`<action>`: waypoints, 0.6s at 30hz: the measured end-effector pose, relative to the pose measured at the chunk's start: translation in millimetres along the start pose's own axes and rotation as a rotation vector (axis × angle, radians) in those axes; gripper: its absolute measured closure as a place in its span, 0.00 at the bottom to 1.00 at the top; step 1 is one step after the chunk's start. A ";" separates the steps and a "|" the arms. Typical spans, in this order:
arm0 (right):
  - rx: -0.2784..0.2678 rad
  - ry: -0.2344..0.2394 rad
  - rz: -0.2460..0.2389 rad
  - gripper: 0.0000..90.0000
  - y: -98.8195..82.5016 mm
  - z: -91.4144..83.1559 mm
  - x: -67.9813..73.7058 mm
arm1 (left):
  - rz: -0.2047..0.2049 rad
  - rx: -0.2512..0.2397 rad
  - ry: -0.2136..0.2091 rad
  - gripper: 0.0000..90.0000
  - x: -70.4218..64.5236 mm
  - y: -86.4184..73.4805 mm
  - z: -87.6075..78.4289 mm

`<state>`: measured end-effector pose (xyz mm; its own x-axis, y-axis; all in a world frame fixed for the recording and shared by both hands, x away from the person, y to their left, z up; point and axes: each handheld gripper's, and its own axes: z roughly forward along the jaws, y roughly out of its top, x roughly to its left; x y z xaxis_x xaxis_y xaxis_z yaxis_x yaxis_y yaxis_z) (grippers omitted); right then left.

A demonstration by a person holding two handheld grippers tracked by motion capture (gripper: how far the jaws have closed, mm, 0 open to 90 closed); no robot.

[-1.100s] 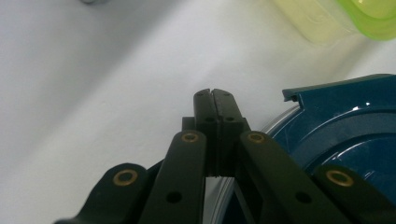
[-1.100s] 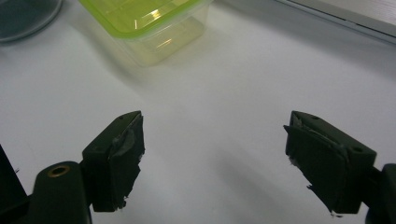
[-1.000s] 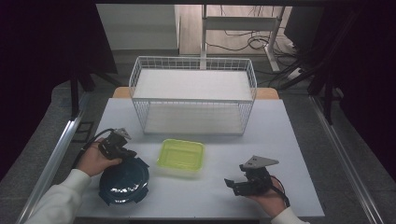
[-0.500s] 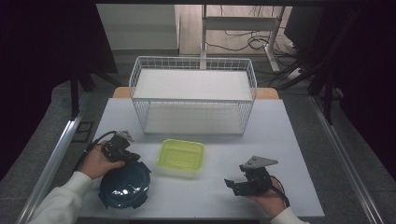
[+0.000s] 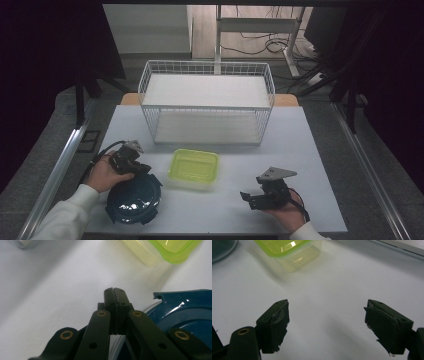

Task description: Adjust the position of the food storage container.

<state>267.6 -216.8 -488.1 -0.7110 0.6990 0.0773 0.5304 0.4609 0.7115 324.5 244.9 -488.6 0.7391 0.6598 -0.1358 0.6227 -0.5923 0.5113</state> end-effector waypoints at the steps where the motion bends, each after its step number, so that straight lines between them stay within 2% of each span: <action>1: -0.001 0.000 -0.003 0.22 0.1 0.1 0.0 | -0.013 -0.019 0.005 1.00 1.3 -1.7 -4.6; 4: -0.002 -0.001 0.001 0.22 0.2 -0.1 -0.1 | -0.056 -0.059 0.041 1.00 7.4 -10.5 -20.8; 6: -0.002 -0.003 0.002 0.22 0.2 -0.3 -0.6 | -0.088 -0.069 0.065 1.00 11.0 -20.4 -29.5; 7: -0.002 -0.003 0.002 0.22 0.2 -0.3 -0.6 | -0.088 -0.069 0.065 1.00 11.0 -20.4 -29.5; 9: -0.001 -0.004 0.002 0.22 0.1 -0.6 -0.7 | -0.118 -0.079 0.077 1.00 12.2 -34.3 -36.2; 10: 0.000 -0.004 0.002 0.22 0.0 -0.7 -0.8 | -0.129 -0.071 0.099 1.00 12.3 -45.7 -40.4; 11: 0.001 -0.005 0.003 0.22 -0.1 -0.6 -1.0 | -0.129 -0.071 0.099 1.00 12.3 -45.7 -40.4; 12: 0.000 -0.005 0.005 0.22 -0.1 -0.3 -1.1 | -0.158 -0.073 0.112 1.00 12.0 -58.5 -44.2; 15: 0.004 -0.004 0.003 0.22 0.2 0.2 -0.9 | -0.207 -0.092 0.120 1.00 12.9 -75.4 -49.3; 18: 0.003 -0.003 0.001 0.22 0.6 1.1 -0.2 | -0.227 -0.085 0.127 1.00 12.6 -84.7 -51.0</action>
<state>268.6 -216.0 -488.5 -0.7088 0.7013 0.0760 0.5325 0.4613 0.7096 268.0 327.0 -490.4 0.5419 0.8268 -0.1506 0.7408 -0.3854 0.5502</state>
